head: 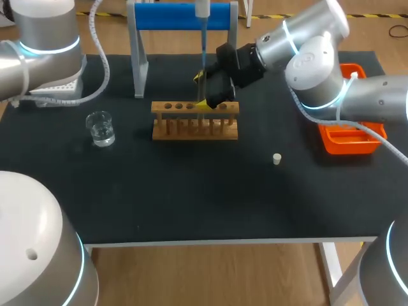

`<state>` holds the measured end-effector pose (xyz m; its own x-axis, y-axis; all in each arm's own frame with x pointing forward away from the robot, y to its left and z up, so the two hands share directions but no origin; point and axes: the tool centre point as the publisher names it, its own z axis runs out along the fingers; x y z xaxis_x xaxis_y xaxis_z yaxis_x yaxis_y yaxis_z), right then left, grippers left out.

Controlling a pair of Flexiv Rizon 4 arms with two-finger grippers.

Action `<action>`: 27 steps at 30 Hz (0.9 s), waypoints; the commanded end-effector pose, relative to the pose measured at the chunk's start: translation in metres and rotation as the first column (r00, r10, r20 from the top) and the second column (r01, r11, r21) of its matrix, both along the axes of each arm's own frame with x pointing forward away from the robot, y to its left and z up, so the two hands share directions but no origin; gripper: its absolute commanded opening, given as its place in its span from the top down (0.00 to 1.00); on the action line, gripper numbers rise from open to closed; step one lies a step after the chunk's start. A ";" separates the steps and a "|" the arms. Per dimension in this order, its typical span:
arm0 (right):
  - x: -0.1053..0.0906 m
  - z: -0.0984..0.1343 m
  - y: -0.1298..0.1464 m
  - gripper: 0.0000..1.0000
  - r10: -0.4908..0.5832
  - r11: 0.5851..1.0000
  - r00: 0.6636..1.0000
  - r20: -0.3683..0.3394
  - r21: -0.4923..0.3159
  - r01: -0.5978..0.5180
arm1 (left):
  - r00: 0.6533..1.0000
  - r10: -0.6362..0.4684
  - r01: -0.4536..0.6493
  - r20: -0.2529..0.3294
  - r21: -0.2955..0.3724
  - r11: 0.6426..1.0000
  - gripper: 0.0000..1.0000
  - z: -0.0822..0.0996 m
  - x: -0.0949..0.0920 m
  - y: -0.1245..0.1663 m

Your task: Invert the test tube, pick up the pipette, mount the tip to pipette, aspirate from beaker and dispense into the tube, eject the tip, return the pipette, and cap with the stopper.

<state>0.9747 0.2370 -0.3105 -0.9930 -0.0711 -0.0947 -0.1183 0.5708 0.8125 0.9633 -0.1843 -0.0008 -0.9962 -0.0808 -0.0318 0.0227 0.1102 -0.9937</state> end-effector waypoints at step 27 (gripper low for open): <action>-0.001 0.002 -0.001 0.00 0.001 1.000 1.000 -0.002 -0.004 -0.001 | 0.999 -0.003 0.003 -0.045 -0.005 1.000 1.00 -0.020 0.011 0.004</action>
